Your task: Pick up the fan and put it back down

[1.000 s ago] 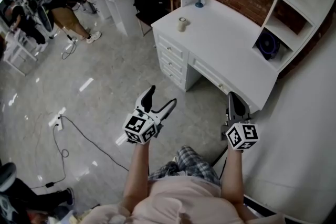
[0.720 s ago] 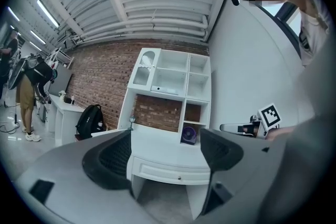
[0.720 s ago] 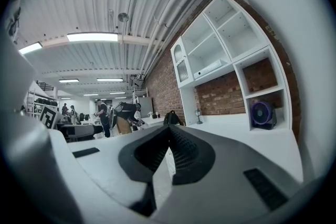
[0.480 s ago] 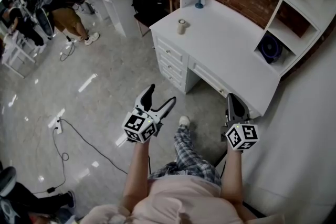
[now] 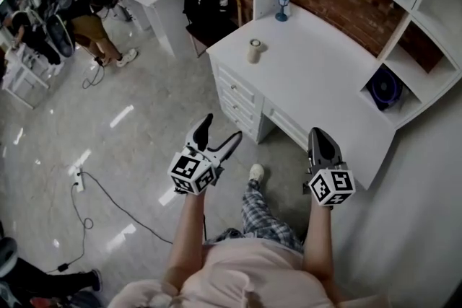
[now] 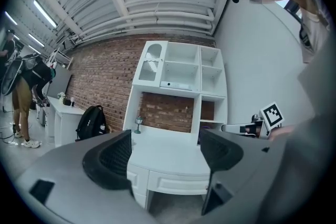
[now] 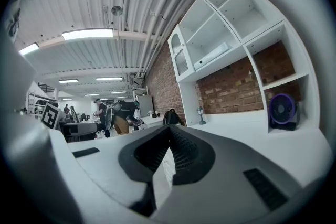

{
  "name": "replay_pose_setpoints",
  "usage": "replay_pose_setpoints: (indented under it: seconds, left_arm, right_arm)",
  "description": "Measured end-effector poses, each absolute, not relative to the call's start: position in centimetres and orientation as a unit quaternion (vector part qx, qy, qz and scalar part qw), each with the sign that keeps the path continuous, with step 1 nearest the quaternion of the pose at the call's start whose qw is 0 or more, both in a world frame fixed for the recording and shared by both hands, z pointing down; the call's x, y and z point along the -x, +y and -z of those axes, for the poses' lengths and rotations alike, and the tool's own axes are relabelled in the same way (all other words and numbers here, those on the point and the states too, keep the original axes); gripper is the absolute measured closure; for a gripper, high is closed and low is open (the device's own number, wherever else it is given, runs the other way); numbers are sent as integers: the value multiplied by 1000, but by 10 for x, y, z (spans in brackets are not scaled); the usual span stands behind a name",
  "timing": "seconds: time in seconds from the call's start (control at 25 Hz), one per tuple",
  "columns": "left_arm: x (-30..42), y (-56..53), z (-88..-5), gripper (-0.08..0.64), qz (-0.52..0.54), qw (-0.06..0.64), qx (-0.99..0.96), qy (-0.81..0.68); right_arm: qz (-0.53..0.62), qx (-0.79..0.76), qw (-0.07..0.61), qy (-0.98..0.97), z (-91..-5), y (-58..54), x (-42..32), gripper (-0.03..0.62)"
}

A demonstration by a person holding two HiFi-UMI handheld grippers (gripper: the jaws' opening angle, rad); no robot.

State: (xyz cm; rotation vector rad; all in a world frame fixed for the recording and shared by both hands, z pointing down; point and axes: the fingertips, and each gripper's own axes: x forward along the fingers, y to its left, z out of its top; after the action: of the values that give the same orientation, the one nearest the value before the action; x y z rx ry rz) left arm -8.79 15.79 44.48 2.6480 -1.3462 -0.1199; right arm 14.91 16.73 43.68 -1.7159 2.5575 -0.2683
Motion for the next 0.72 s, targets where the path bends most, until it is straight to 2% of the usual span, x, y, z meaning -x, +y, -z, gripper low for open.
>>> replay_pose_setpoints:
  seconds: [0.72]
  left_arm:
    - [89,-166,-443,170,28,94,-882,-460]
  right_arm:
    - [97,525,9,846,-433,-168,-117,577]
